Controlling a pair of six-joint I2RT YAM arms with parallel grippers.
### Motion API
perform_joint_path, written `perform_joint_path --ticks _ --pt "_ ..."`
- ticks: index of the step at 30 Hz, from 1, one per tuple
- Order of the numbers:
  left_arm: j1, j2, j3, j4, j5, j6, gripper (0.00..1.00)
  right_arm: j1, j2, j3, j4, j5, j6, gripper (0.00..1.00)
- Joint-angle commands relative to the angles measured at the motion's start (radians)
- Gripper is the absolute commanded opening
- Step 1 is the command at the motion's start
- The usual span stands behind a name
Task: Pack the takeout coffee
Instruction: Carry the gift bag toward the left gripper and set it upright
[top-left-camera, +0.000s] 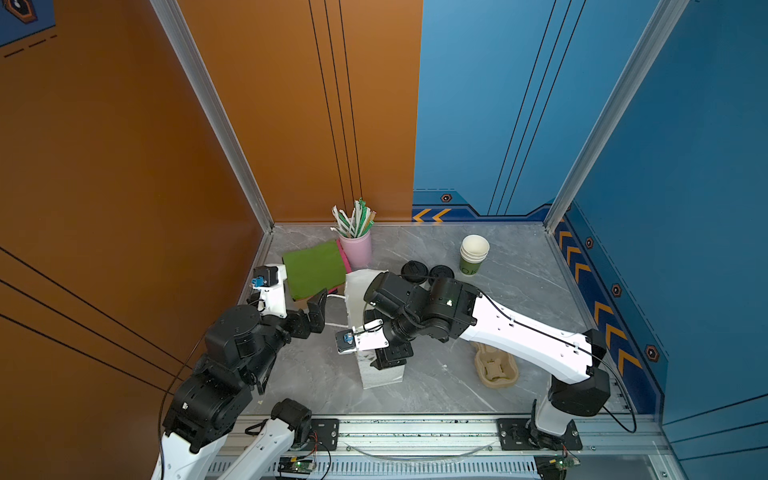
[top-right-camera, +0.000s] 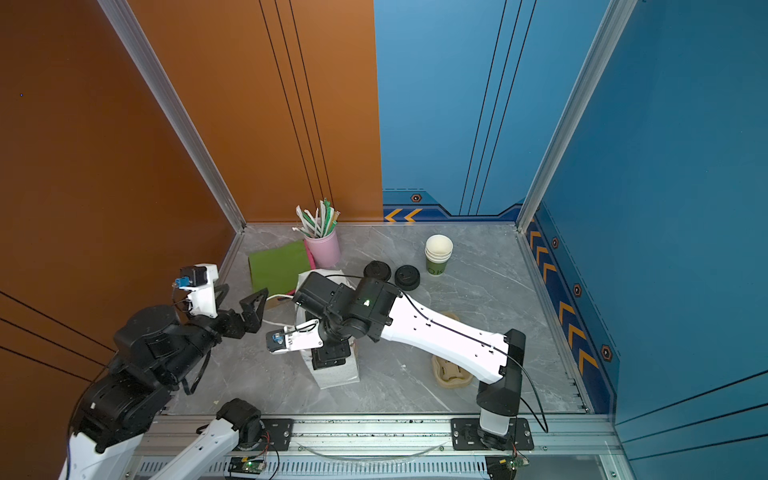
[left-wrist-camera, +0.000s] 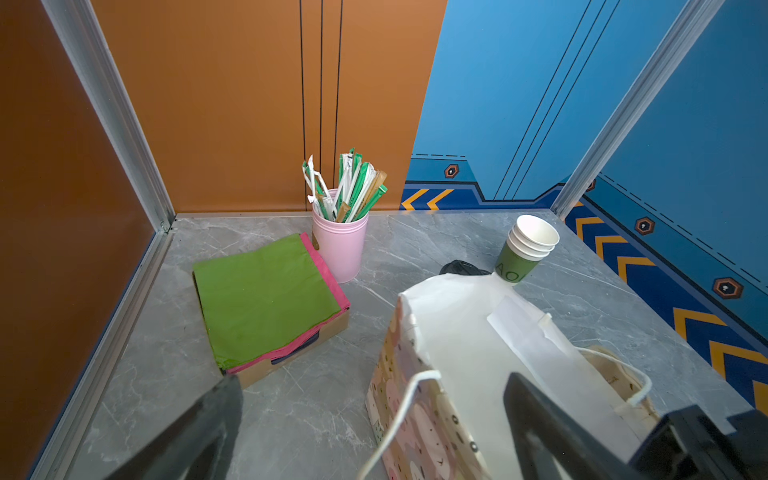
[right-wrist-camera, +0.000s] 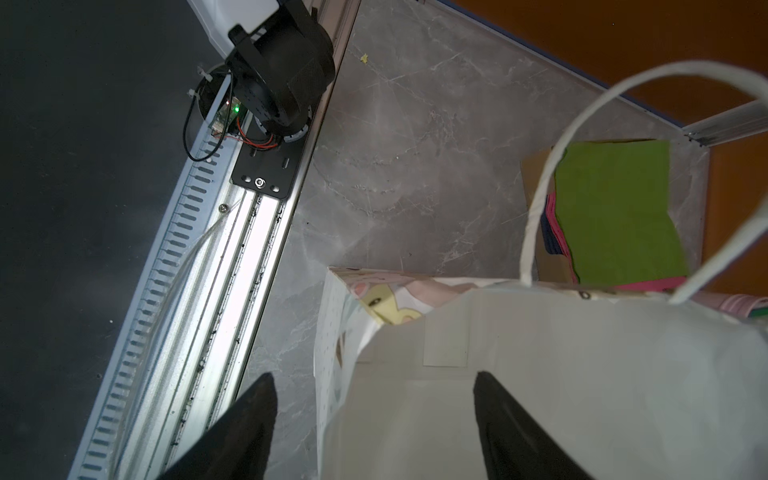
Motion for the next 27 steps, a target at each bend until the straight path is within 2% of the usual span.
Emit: perform_joint_path --ticks 1,3,8,12,15,20,21,23,27 --pt "0.008 0.078 0.070 -0.011 0.121 0.075 0.98 -0.011 -0.083 0.002 0.024 -0.022 0.099 0.89" --pt "0.009 0.151 0.127 -0.048 0.180 0.119 0.98 -0.017 -0.127 -0.016 0.063 -0.003 0.169 0.94" --pt "0.015 0.376 0.309 -0.213 0.324 0.242 0.99 -0.065 -0.248 -0.121 0.159 0.129 0.369 0.99" --pt "0.023 0.540 0.428 -0.303 0.377 0.361 0.98 -0.171 -0.328 -0.235 0.179 0.226 0.571 0.98" --pt "0.029 0.659 0.512 -0.372 0.397 0.443 0.95 -0.265 -0.385 -0.326 0.183 0.228 0.692 0.98" --pt "0.047 0.829 0.618 -0.458 0.425 0.541 0.88 -0.355 -0.478 -0.477 0.208 0.220 0.793 0.98" --pt "0.050 0.861 0.637 -0.472 0.433 0.553 0.81 -0.367 -0.495 -0.502 0.212 0.220 0.803 0.98" --pt "0.056 0.911 0.668 -0.495 0.456 0.572 0.75 -0.381 -0.522 -0.541 0.219 0.222 0.813 0.98" --pt "0.058 0.982 0.699 -0.506 0.417 0.588 0.67 -0.404 -0.557 -0.592 0.225 0.219 0.825 0.99"
